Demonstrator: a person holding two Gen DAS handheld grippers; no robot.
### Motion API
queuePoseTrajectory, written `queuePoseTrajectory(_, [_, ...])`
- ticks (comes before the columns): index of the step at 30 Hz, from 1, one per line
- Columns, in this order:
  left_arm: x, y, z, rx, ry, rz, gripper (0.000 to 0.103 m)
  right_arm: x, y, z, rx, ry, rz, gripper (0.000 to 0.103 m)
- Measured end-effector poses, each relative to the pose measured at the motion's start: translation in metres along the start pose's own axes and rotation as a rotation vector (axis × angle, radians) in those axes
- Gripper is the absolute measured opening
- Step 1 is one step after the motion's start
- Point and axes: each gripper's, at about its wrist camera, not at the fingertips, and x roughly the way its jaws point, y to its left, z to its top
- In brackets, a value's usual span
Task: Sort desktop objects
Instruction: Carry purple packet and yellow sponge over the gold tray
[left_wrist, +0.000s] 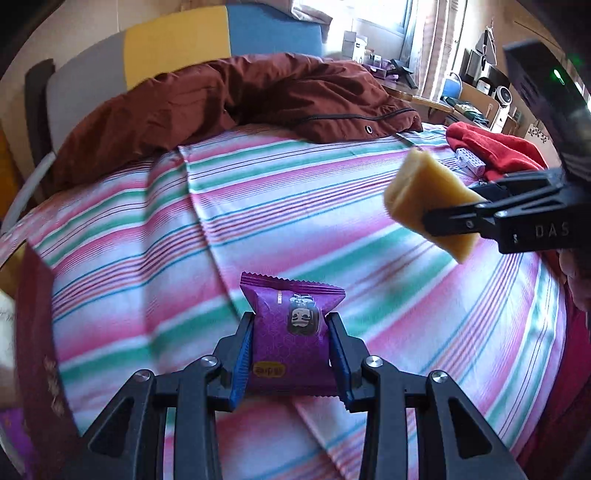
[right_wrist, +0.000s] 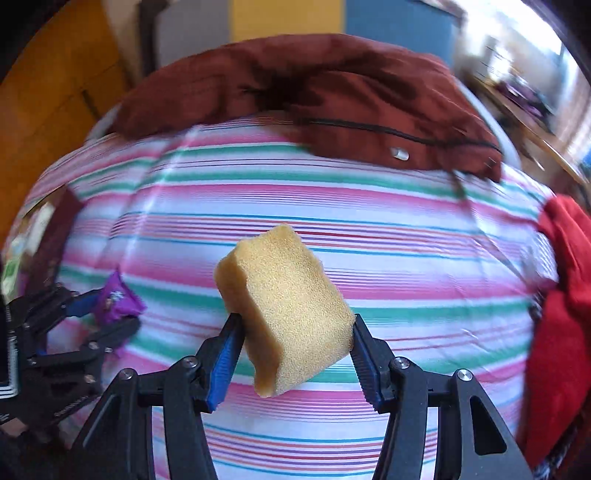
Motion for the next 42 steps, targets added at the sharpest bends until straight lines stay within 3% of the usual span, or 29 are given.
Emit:
queuePoseTrajectory(4, [-0.007,0.002,-0.012,0.003,-0.003,0.02,0.038,-0.005,0.025,-0.007,-0.054,0.003,0.018,0.057])
queuePoseTrajectory(15, [-0.024,0.014,-0.024,-0.03,-0.022,0.02,0.037,0.009,0.045,-0.014,-0.13,0.066,-0.031,0.057])
queuePoseTrajectory(23, [-0.052,0.023,-0.017,-0.045,-0.091,0.046,0.037,0.015,0.058,-0.02,-0.178,0.096,-0.076,0.057])
queuePoseTrajectory(42, [-0.133,0.049,-0.012,-0.077,-0.23,0.146,0.037,0.012,0.065,-0.017,-0.177,0.095,-0.076,0.057])
